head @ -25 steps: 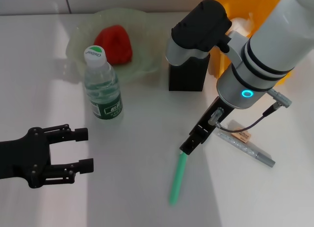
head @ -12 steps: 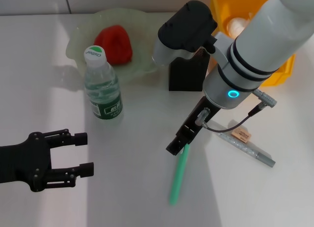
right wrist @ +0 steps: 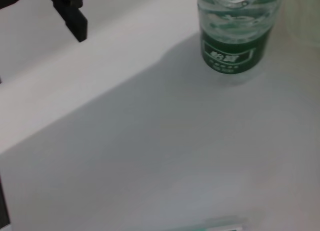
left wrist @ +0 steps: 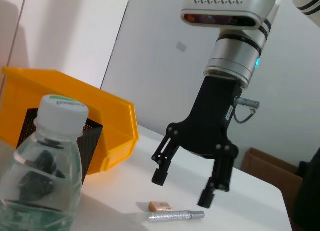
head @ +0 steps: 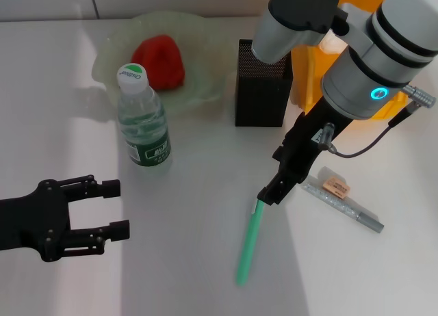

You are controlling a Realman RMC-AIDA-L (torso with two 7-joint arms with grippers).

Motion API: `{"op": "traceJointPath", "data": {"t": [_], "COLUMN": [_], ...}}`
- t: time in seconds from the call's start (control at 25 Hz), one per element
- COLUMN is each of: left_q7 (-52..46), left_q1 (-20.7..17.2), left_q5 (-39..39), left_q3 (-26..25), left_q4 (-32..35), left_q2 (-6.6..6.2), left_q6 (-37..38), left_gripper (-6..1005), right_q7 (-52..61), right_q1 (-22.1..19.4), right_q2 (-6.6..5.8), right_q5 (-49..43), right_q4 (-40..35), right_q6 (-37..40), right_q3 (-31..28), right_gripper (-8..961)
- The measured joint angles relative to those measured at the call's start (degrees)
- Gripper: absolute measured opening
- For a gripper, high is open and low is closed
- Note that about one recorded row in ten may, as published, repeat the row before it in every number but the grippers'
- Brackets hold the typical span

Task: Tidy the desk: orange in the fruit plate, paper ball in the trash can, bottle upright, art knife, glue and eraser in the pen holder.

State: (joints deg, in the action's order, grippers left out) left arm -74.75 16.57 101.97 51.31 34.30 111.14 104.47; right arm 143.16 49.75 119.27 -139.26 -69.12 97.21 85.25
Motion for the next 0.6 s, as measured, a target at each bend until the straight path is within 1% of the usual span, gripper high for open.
{"op": "traceJointPath", "data": {"t": [0.08,0.12,0.16,0.4,0.56,0.6], "left_q7": [-0.04,-0.04,-0.05,-0.07,0.05,0.05], "left_q1": [0.13,0.13,0.19,0.30,0.13,0.13], "left_q5": [0.01,0.01,0.02,-0.19,-0.25,-0.25], "left_q3": [-0.28,-0.28,-0.38,-1.06,-3.90,-3.90], "left_q4": [0.00,0.00,-0.01,0.22,0.38,0.38], "left_q2": [0.09,0.09,0.13,0.13,0.36,0.36], "left_q6": [-0.02,-0.02,-0.07,-0.08,0.28,0.28], "left_gripper": [786,786,786,786,786,786], "right_q7": [3.69,3.69,9.83,15.32,18.46,19.17], "right_q1": [1.07,1.07,1.90,1.60,1.09,0.89], "right_q2": [0.03,0.03,0.14,0.46,0.50,0.51], "right_q5": [-1.61,-1.61,-3.46,-3.92,-2.35,-1.33], "right_q4": [1.63,1.63,3.00,3.99,5.06,5.59], "right_q6": [-0.77,-0.77,-2.15,-3.47,-4.54,-4.94], "right_q3": [-0.31,-0.31,-0.09,0.31,0.31,0.31], "right_gripper": [801,799,797,783,774,772]}}
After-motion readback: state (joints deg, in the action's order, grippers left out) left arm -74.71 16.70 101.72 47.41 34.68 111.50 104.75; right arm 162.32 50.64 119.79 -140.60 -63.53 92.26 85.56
